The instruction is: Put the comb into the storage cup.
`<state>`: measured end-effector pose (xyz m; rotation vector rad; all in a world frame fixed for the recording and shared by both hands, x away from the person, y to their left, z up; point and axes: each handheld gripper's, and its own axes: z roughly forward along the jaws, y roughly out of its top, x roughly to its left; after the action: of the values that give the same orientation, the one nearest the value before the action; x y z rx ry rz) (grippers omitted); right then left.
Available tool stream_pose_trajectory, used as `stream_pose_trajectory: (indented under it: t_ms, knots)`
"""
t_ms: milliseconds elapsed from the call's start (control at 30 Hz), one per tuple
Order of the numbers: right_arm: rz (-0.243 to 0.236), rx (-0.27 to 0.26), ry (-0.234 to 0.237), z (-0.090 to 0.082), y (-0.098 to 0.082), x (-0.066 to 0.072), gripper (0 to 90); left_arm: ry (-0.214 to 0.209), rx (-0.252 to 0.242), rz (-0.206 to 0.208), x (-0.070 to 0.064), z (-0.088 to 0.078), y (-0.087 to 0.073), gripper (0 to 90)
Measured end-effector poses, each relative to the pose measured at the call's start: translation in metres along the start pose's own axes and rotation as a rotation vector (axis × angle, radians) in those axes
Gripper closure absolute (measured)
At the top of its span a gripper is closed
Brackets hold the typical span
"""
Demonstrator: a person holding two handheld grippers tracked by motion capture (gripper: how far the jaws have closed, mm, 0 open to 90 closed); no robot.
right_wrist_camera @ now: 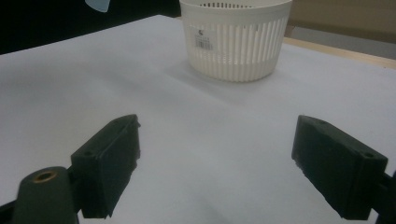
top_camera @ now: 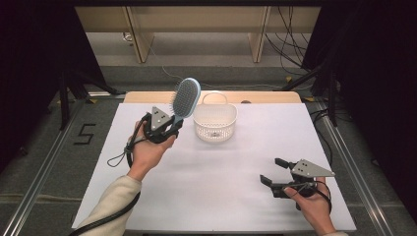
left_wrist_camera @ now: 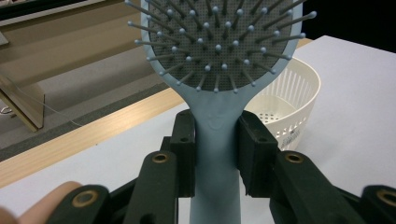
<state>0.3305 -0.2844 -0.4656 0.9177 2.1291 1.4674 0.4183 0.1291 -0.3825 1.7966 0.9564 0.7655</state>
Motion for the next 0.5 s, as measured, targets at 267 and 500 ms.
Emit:
stream_pose_trajectory:
  t_ms: [267, 500]
  knots:
    - [0.002, 0.000, 0.000, -0.0004, 0.0001, -0.0001, 15.9, -0.002, -0.005, 0.002, 0.0001, 0.0012, 0.0031, 70.0]
    - [0.003, 0.000, 0.001, -0.0003, 0.0001, 0.0000, 15.9, -0.008, -0.012, 0.001, -0.0023, 0.0048, 0.0077, 69.9]
